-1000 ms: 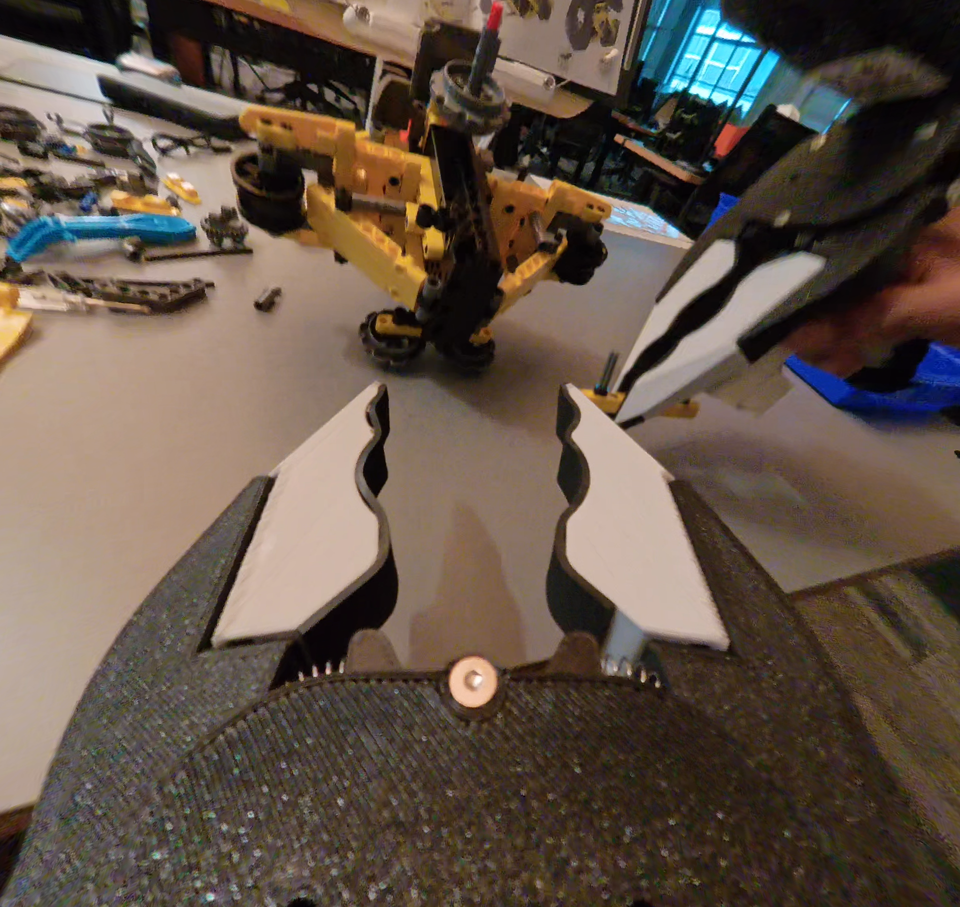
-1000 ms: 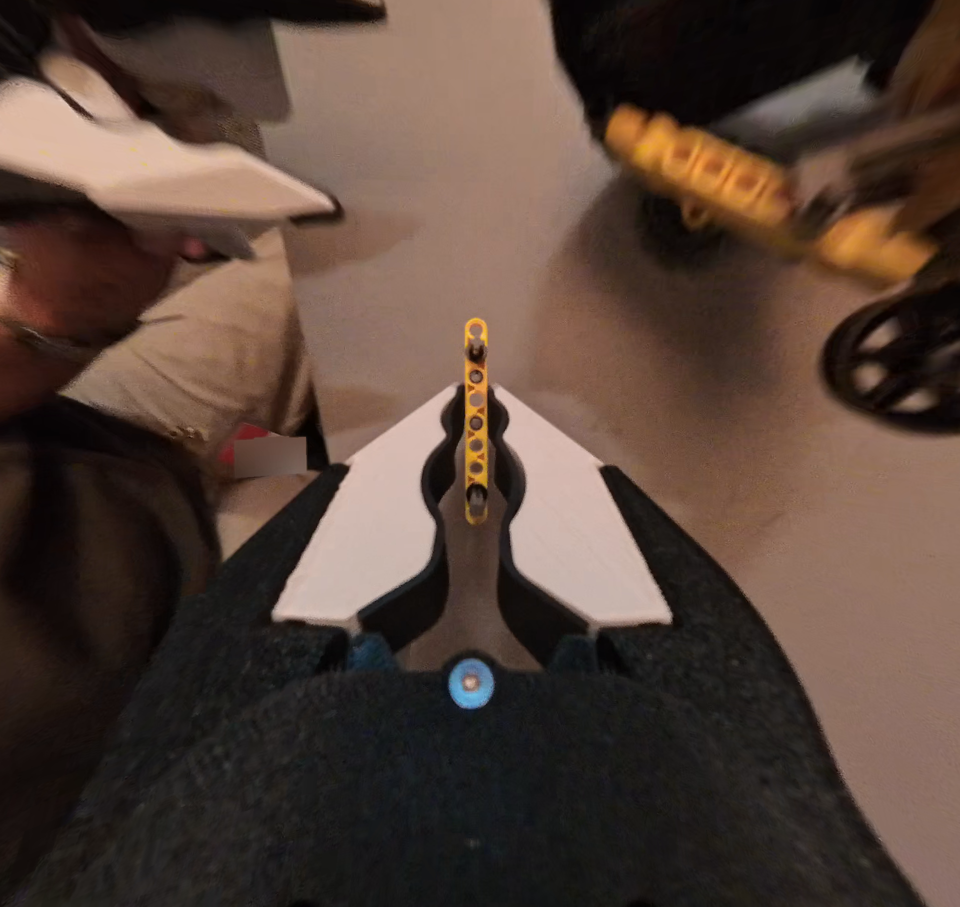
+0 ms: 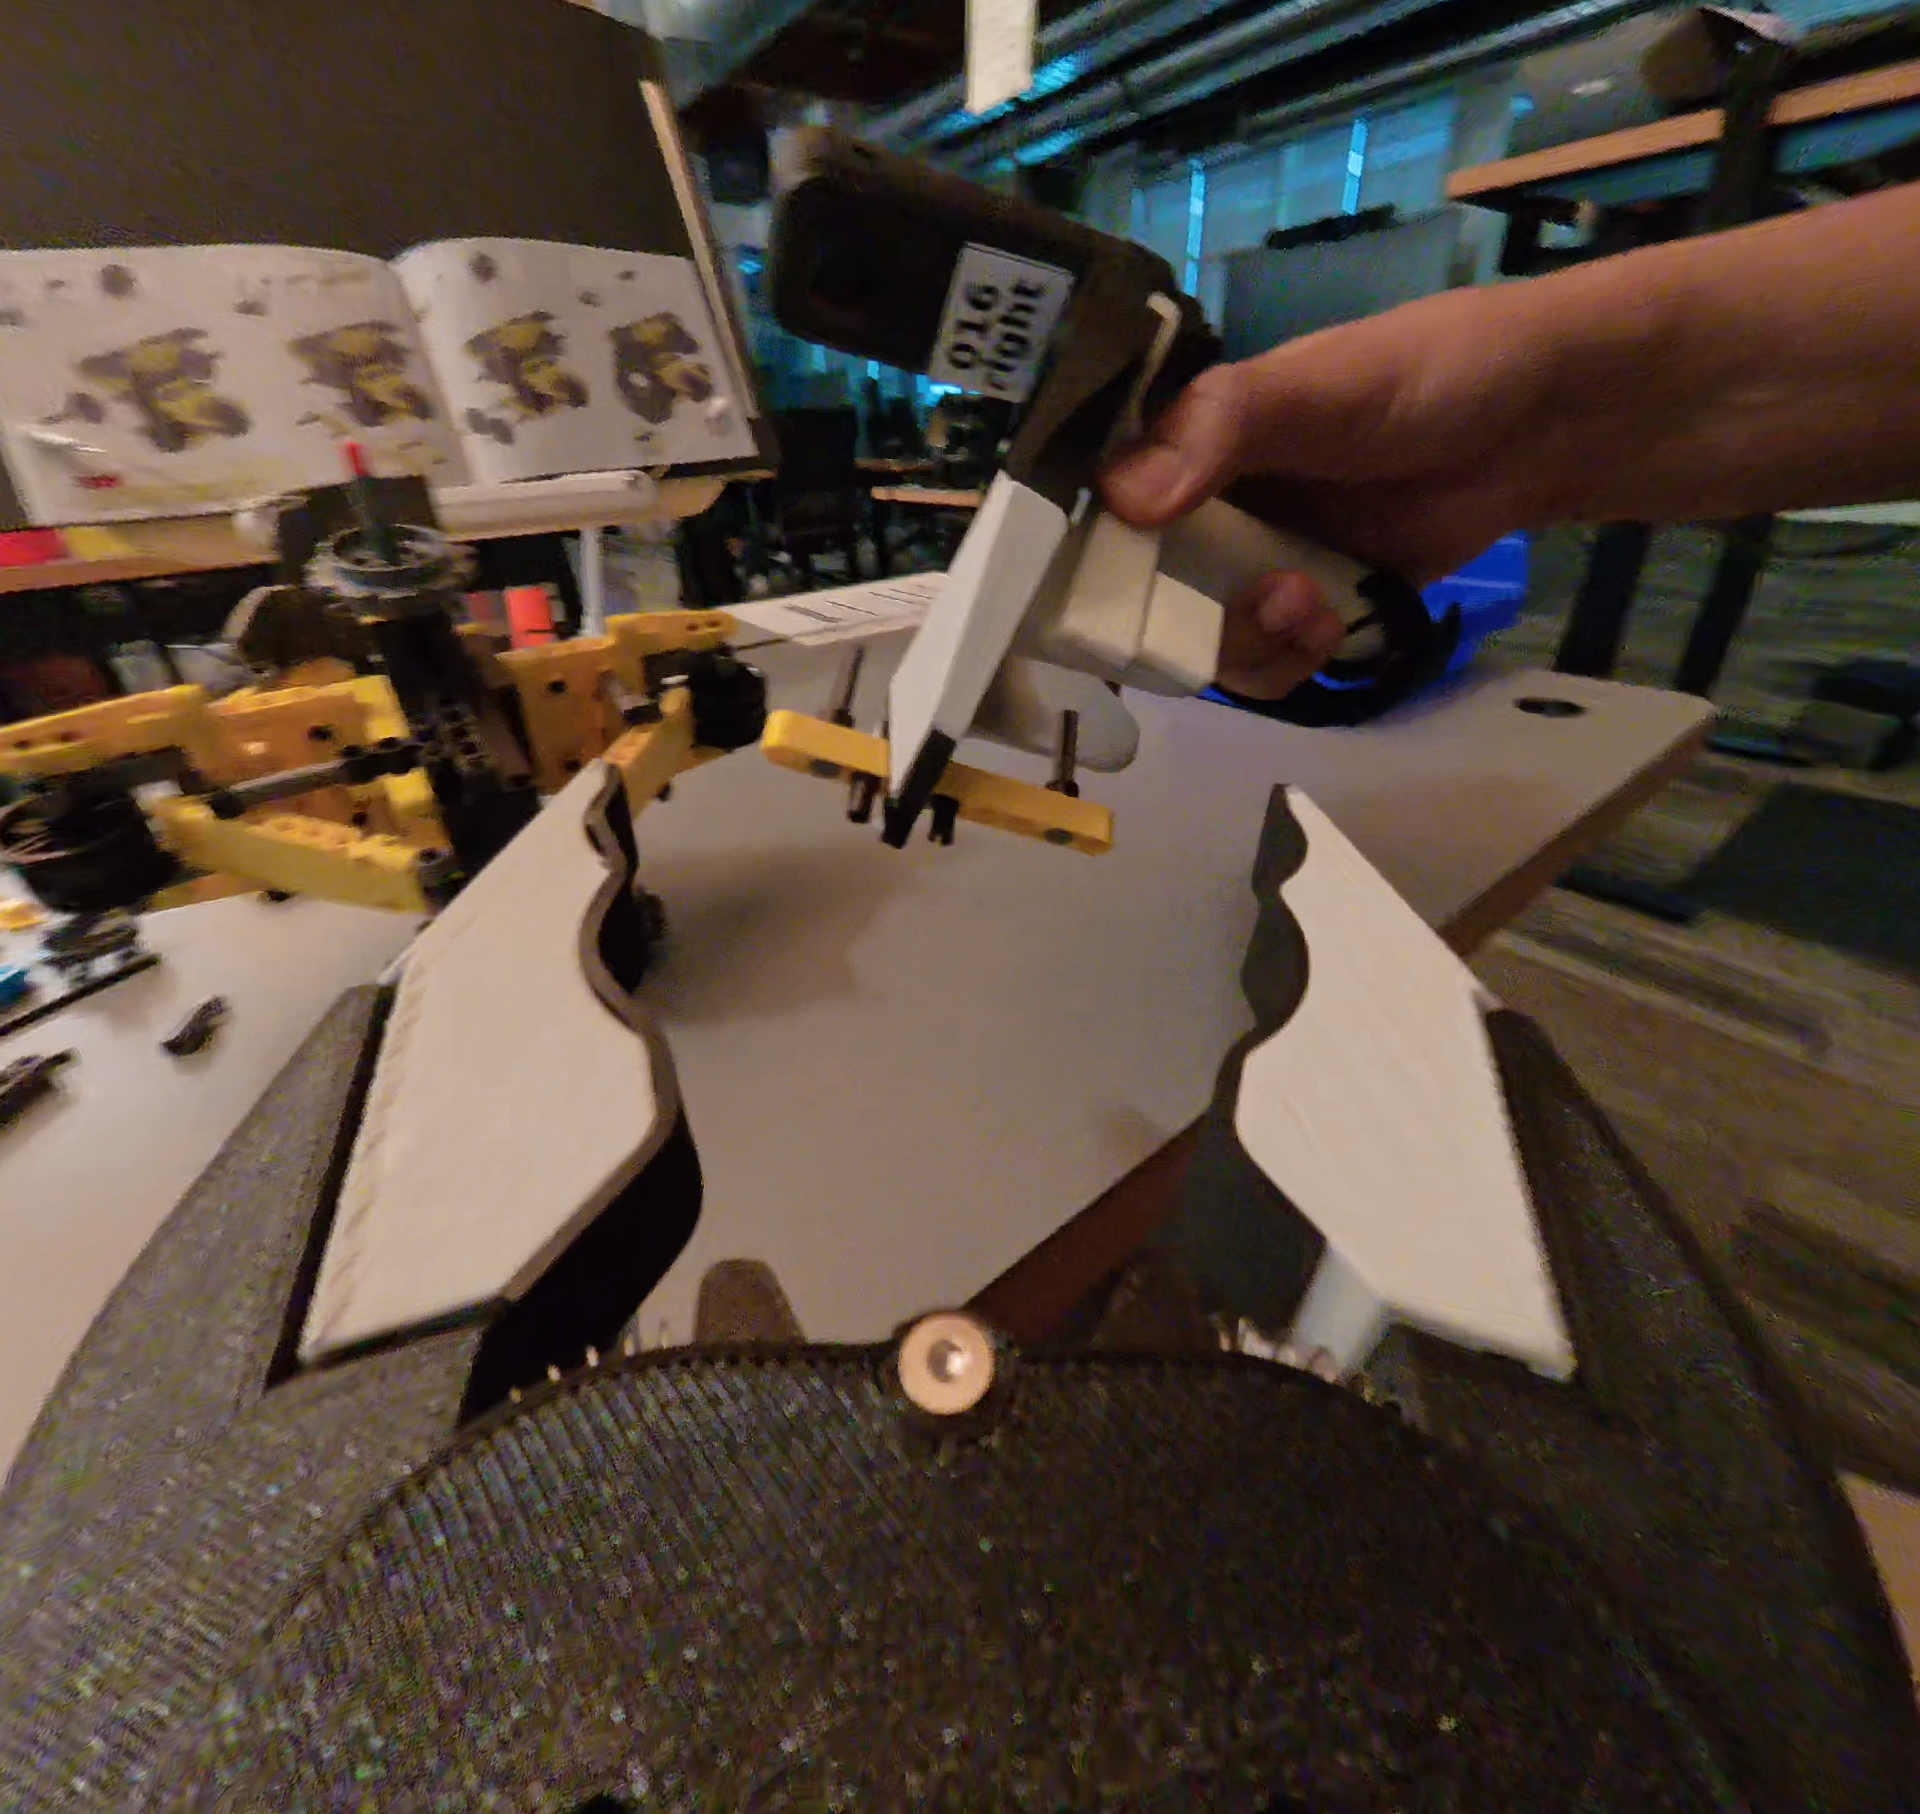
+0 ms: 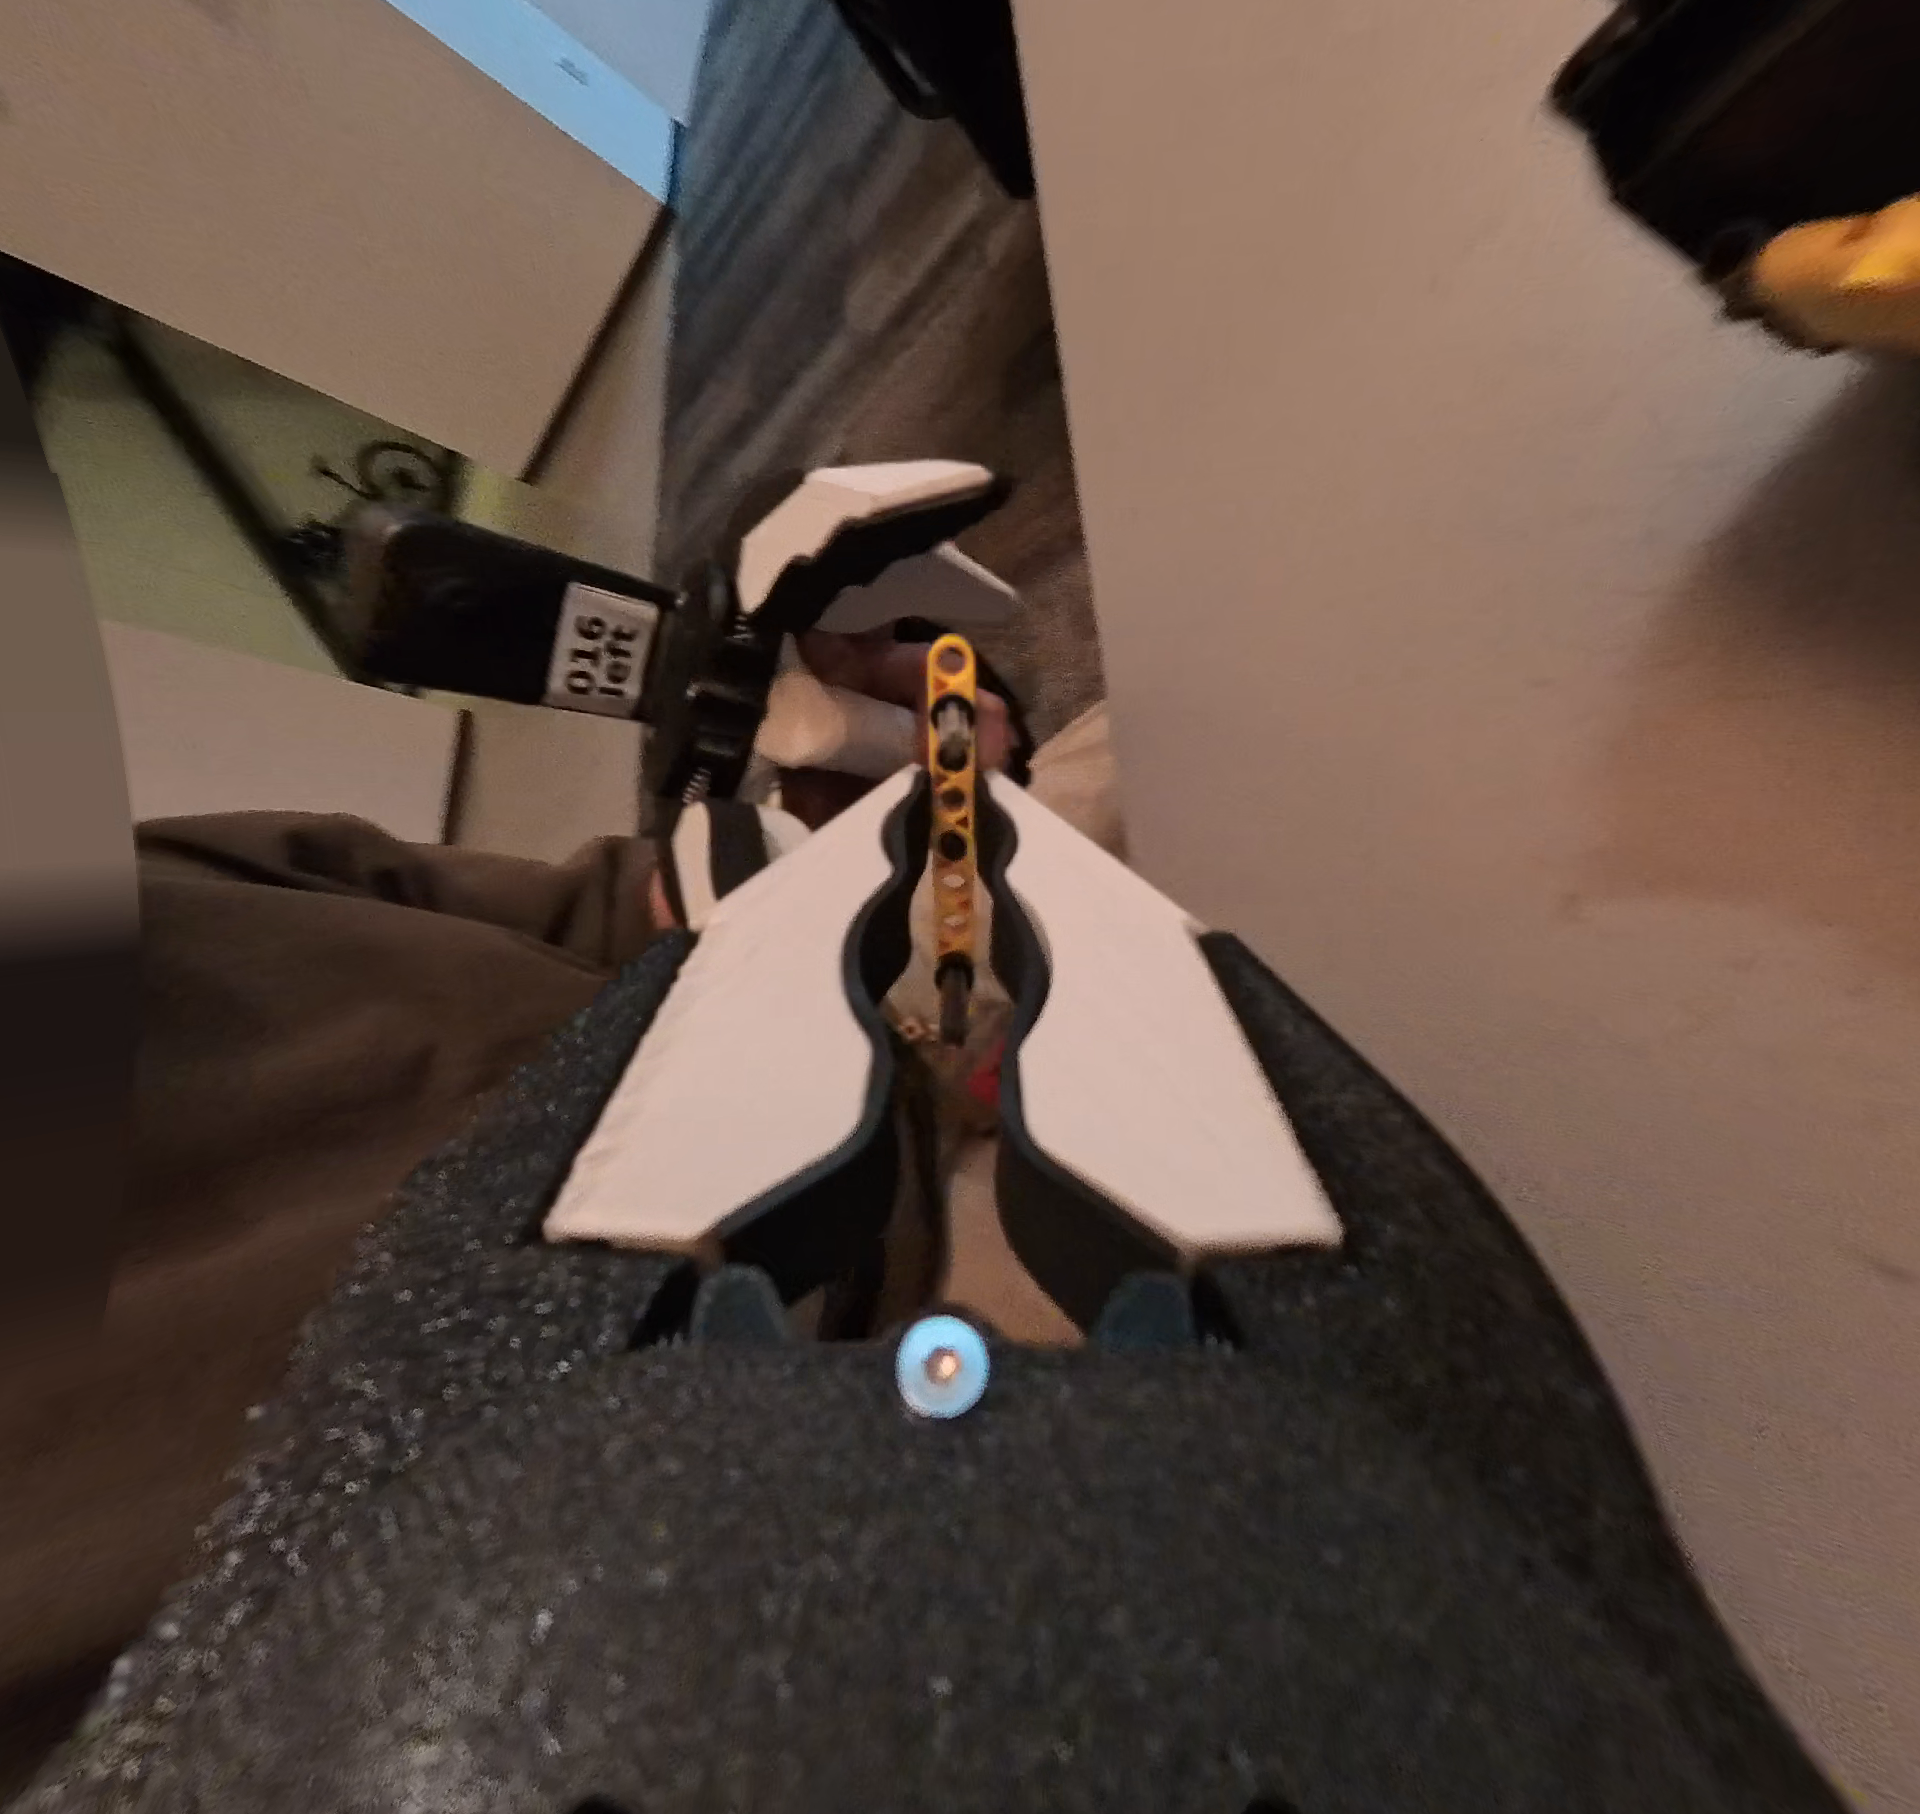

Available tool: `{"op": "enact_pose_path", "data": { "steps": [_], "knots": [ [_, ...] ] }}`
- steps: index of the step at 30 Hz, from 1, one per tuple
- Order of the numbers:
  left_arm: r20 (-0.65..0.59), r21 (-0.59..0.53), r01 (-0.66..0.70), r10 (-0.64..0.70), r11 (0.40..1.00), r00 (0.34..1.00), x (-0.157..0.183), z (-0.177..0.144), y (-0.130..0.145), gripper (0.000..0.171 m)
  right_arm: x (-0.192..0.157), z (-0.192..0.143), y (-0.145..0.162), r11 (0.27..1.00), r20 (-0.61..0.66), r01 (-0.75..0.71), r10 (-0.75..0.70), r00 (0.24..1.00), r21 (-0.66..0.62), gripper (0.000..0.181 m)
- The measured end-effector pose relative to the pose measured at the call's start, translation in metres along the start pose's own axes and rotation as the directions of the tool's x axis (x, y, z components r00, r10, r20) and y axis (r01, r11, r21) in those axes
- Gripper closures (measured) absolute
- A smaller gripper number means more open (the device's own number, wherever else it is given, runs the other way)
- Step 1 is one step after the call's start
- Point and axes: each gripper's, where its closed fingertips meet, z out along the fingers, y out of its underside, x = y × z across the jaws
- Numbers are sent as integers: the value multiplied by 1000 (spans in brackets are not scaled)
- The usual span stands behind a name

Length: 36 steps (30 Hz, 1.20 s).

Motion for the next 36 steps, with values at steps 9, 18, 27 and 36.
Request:
{"op": "enact_pose_path", "data": {
  "steps": [9, 18, 27, 36],
  "knots": [
    [-3, 7, -128, 128, 992, 992, 18, -5, -12, 92, -35, 9, 11, 996, 112, -82, 84, 990, -22, 174],
    [-40, 72, -140, 143, 988, 989, 30, -24, -37, 91, -63, 1, 10, 999, 214, -41, 43, 976, -12, 149],
    [-89, 98, -121, 130, 988, 987, 42, -30, -51, 91, -86, 2, 21, 996, 246, 61, -43, 968, -67, 162],
    [-89, 108, -135, 145, 985, 986, 47, -33, -54, 92, -88, 2, 21, 996, 231, 51, -34, 972, -71, 173]
  ]
}}
